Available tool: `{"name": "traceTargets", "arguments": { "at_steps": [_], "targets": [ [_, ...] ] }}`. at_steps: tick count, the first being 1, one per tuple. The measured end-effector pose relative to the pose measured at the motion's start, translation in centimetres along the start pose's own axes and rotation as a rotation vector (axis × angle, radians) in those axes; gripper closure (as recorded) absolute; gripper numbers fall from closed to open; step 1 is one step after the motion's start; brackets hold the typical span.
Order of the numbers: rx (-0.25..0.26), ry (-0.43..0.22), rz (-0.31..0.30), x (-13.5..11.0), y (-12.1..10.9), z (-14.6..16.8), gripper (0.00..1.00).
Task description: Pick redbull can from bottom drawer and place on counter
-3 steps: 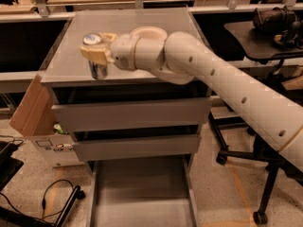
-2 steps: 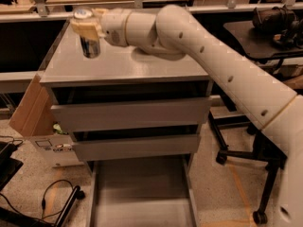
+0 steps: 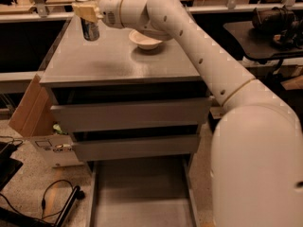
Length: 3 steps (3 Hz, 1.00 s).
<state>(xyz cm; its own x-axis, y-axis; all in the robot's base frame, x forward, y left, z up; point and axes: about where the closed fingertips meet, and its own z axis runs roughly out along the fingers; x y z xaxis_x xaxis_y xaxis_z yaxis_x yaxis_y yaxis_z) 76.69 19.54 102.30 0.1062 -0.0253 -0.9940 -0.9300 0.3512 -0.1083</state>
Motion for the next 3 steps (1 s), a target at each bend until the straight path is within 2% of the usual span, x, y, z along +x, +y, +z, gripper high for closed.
{"name": "traceTargets", "arguments": {
  "at_steps": [1, 2, 3],
  "targets": [
    [0.041, 0.051, 0.036, 3.3, -3.4, 0.5, 1.00],
    [0.089, 0.079, 0.066, 5.7, -5.7, -0.2, 1.00],
    [0.158, 0.134, 0.107, 11.6, -6.4, -3.0, 0.98]
  ]
}}
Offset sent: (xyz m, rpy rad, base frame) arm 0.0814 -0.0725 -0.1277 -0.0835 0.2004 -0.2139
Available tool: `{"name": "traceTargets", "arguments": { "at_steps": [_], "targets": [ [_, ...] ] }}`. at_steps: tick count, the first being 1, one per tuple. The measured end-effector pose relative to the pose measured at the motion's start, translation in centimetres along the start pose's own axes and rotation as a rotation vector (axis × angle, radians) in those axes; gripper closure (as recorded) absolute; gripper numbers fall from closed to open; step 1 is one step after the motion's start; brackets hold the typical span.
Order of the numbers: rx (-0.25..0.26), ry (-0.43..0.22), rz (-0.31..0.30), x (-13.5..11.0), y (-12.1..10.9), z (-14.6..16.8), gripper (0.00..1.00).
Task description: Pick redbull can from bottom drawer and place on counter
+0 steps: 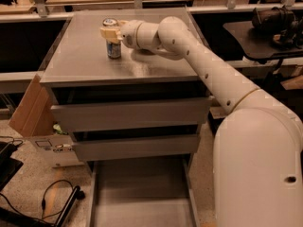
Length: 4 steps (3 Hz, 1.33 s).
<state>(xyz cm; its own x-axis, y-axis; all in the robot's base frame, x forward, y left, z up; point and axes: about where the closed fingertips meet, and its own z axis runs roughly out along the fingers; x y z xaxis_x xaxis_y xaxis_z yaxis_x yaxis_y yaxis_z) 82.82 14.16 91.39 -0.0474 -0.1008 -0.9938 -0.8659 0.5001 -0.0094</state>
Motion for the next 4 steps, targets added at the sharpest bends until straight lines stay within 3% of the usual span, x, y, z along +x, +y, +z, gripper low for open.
{"name": "traceTargets", "arguments": {
  "at_steps": [4],
  "targets": [
    [-0.007, 0.005, 0.003, -0.44, 0.38, 0.28, 0.07]
  ]
}}
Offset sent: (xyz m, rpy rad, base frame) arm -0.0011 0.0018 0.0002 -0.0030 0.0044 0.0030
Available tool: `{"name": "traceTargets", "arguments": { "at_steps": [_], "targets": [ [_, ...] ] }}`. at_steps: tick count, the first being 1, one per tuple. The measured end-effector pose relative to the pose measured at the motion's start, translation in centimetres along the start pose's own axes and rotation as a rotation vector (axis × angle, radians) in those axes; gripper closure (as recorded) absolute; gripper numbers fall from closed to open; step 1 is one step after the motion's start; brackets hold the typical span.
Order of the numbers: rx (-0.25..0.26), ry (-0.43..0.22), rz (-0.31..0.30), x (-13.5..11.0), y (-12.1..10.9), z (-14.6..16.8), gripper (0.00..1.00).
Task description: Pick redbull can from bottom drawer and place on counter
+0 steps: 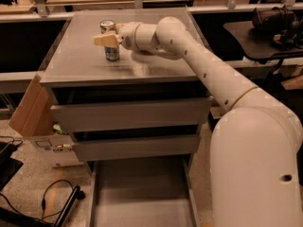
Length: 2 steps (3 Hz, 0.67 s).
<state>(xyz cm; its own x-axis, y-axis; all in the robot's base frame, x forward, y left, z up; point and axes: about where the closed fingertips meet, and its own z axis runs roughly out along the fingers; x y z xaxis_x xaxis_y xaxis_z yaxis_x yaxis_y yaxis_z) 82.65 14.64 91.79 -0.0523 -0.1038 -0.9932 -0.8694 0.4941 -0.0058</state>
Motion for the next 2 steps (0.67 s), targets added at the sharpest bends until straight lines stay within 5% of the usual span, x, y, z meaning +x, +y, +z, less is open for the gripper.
{"name": "traceTargets", "arguments": {
  "at_steps": [2],
  "targets": [
    [-0.029, 0.039, -0.028, -0.8, 0.7, -1.2, 0.00]
  ]
}}
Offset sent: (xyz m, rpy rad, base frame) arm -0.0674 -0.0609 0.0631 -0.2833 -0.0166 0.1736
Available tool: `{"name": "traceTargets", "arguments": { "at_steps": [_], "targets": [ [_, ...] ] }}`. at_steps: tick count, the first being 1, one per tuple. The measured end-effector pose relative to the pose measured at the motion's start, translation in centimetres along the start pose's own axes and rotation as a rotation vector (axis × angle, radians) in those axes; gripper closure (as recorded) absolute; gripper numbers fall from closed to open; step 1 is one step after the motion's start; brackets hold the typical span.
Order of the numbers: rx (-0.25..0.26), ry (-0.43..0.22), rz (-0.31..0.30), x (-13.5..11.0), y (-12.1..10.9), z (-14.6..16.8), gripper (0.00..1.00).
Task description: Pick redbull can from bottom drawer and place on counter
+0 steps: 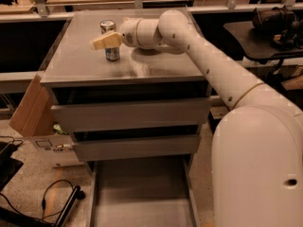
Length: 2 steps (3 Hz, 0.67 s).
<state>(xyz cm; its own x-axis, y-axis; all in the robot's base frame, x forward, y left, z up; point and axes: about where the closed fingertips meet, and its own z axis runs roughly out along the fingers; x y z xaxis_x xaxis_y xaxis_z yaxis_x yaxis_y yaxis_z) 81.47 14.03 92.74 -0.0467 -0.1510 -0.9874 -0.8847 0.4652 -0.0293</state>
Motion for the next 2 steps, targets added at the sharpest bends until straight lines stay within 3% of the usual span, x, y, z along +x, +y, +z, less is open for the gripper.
{"name": "traceTargets", "arguments": {
  "at_steps": [1, 2],
  "targets": [
    [-0.041, 0.212, -0.082, -1.4, 3.0, -4.0, 0.00],
    [0.039, 0.481, -0.108, -1.7, 4.0, -11.3, 0.00]
  ]
}}
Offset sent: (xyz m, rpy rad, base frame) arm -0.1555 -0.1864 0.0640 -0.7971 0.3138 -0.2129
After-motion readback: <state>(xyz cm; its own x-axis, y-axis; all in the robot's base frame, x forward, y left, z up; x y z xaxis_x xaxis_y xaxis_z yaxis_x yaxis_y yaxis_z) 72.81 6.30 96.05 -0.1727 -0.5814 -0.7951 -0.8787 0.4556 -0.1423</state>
